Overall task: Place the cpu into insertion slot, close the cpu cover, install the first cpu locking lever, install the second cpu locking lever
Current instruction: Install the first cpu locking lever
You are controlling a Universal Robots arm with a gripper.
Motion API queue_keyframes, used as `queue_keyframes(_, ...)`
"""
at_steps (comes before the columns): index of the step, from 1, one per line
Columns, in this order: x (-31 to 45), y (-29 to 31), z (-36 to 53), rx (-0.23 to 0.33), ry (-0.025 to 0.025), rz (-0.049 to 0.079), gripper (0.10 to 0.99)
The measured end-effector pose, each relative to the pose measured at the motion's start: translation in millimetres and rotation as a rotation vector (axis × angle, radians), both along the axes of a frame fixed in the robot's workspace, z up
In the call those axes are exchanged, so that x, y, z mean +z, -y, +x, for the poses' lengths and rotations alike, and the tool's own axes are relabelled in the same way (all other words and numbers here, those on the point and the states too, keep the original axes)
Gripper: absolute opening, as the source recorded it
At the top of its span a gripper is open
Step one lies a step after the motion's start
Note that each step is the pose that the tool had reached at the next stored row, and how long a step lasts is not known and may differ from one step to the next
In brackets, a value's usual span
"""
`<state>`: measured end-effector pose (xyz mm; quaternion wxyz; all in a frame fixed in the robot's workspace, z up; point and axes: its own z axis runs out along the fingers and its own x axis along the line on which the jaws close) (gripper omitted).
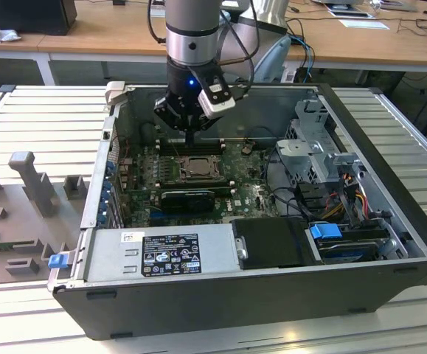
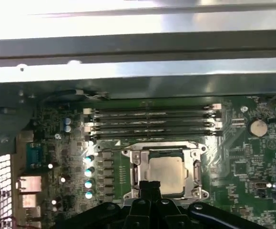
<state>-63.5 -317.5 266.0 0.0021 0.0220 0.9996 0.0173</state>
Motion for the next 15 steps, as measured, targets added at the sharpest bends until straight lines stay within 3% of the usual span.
queue_keyframes(1, -0.9, 0.0, -10.5, 0.000, 0.0058, 0.001, 0.106)
queue_keyframes(3, -2.7, -0.1, -21.7, 0.000, 0.0123, 0.001, 0.106)
queue_keyframes(8, -6.2, -0.4, -44.7, 0.000, 0.0227, 0.003, 0.106)
queue_keyframes(14, -6.9, -8.3, -51.6, 0.001, 0.0225, 0.004, 0.106)
queue_keyframes(15, -7.4, -12.3, -51.6, 0.001, 0.0226, 0.005, 0.106)
